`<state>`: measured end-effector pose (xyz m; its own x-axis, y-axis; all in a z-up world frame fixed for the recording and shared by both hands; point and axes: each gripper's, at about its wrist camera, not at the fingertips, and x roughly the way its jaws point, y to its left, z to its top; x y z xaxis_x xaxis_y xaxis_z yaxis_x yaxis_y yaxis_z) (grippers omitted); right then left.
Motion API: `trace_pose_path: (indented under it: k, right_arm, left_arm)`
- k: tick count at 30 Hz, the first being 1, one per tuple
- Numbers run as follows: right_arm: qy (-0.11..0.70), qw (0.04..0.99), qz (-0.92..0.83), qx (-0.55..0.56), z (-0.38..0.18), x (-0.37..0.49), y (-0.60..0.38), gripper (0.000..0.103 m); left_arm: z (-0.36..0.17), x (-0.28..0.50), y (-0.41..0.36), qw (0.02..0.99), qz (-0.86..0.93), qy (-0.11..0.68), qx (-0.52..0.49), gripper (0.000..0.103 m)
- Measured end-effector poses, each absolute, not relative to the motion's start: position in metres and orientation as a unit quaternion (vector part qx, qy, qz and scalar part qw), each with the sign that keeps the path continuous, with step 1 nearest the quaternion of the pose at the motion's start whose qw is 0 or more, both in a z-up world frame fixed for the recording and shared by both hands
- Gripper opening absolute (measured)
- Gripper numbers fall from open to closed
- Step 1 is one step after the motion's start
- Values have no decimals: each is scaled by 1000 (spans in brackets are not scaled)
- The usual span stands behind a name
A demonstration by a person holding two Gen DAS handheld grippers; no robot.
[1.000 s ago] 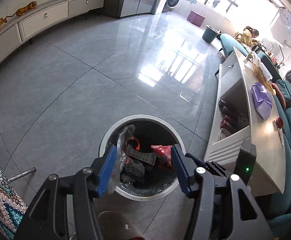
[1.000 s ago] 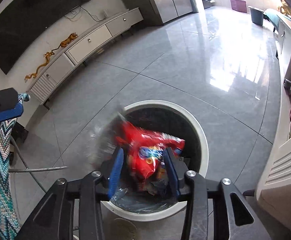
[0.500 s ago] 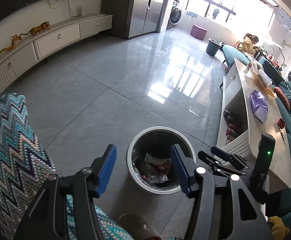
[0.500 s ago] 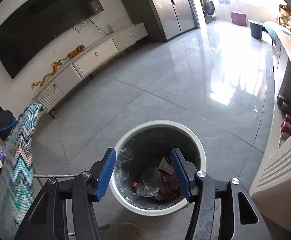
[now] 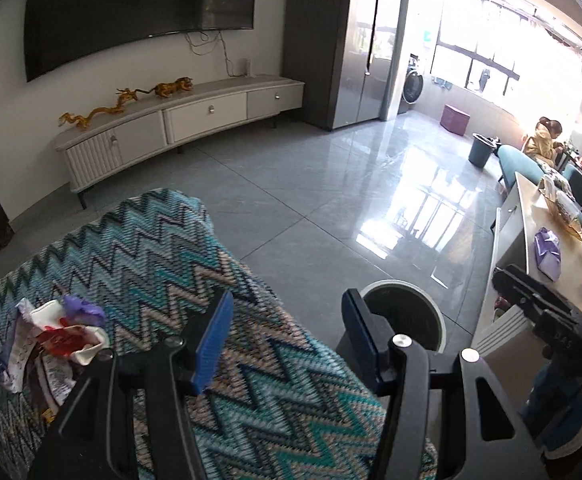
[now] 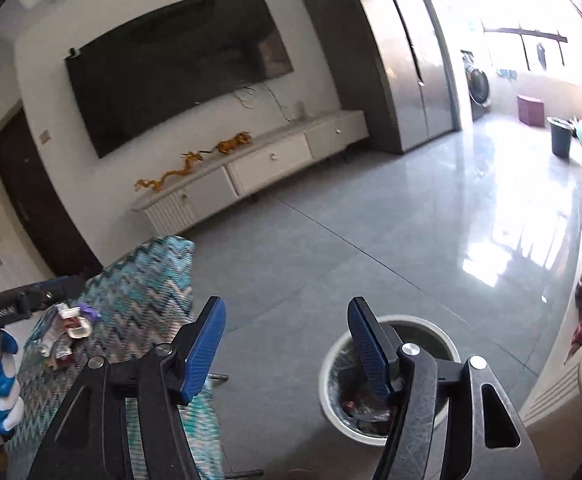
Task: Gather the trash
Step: 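Return both tools to the table, then grasp the brown snack bag with the left tool while the right tool grasps the red-white carton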
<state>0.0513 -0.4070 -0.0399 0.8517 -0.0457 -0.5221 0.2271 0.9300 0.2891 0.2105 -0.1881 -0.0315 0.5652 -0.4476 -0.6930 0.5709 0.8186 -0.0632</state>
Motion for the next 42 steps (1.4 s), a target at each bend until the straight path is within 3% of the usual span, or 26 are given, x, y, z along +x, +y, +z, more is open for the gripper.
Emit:
trace_pose_path:
  k: [11, 22, 42]
  right_arm:
    - [219, 969, -11, 115, 19, 48, -329, 61]
    - [218, 973, 25, 77, 28, 58, -274, 61]
    - [246, 965, 80, 34, 23, 98, -205, 61]
  left_arm:
    - [-8, 183, -59, 921, -214, 320, 50, 55]
    - [-28, 173, 61, 932, -132, 336, -16, 55]
    - [-85, 179, 130, 907, -124, 391, -97, 55]
